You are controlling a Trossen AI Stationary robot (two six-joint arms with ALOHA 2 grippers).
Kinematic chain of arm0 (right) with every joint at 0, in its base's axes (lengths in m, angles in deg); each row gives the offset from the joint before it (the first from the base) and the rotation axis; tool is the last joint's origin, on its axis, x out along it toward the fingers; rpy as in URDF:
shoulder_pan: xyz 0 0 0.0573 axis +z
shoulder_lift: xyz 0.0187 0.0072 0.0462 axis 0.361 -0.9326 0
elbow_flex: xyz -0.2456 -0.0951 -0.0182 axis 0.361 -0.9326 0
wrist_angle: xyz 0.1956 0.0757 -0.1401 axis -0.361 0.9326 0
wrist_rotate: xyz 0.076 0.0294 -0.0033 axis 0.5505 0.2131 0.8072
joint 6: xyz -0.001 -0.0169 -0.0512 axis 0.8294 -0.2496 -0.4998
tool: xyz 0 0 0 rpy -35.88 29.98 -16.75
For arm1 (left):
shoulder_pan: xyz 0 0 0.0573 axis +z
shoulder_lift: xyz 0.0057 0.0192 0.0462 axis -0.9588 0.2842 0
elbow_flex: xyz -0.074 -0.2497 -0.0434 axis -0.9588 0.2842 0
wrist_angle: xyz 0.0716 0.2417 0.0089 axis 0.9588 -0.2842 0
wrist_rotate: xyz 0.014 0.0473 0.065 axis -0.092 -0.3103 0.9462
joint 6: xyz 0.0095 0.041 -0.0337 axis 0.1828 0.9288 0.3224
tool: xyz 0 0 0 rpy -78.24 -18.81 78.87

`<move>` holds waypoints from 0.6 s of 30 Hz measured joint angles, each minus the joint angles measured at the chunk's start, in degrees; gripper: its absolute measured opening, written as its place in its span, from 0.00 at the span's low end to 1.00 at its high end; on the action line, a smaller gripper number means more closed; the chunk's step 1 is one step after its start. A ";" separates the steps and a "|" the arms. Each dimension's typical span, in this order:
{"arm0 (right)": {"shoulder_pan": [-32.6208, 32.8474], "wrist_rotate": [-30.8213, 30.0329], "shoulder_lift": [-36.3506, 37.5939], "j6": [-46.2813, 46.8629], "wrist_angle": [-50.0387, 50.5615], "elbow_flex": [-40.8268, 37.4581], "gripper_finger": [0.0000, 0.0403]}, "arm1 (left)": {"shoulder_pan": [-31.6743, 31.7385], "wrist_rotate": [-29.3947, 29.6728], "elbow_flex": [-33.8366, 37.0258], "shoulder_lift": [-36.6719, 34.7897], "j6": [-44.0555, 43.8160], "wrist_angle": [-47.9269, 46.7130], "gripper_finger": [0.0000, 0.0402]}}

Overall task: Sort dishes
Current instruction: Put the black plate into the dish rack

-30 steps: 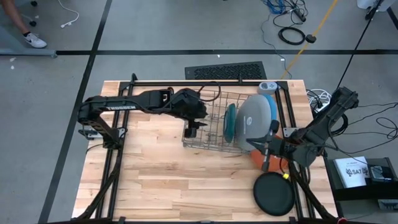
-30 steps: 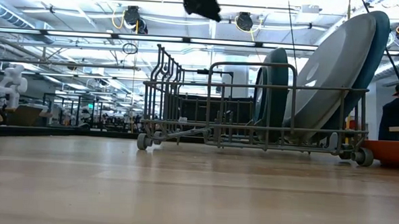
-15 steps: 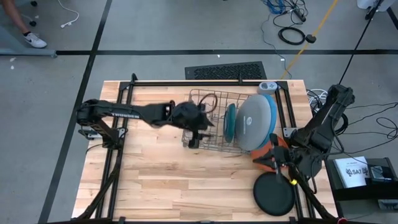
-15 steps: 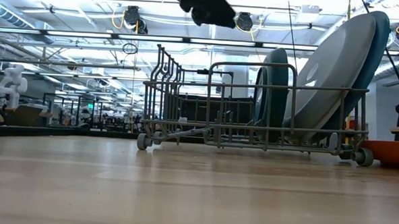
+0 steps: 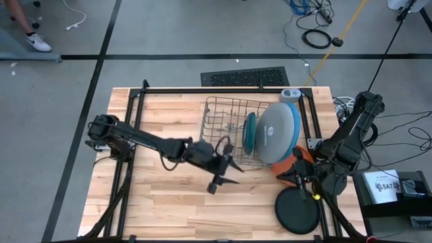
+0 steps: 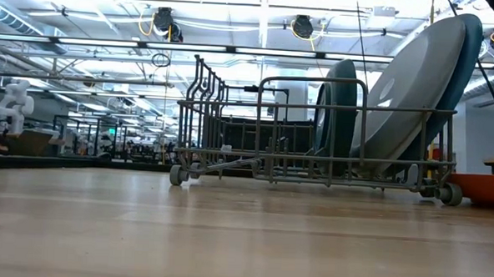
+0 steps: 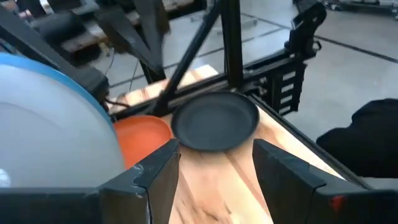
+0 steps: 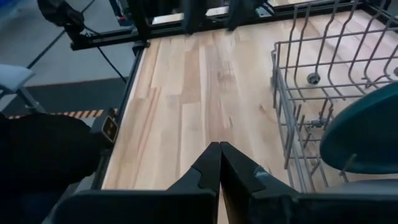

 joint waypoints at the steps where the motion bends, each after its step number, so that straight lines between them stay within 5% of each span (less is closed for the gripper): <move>1: -0.22 0.11 -0.03 0.01 -0.50 0.00 0.00 | -0.82 1.11 -0.09 0.56 -0.08 -0.04 0.51; 5: -0.93 3.08 -2.13 1.35 -4.38 0.00 0.00 | -4.41 7.46 -0.11 1.55 -0.08 -0.72 0.51; 18: 1.30 40.43 -26.43 33.53 -9.89 0.00 0.00 | -14.13 22.55 -0.20 1.20 -6.16 -1.82 0.51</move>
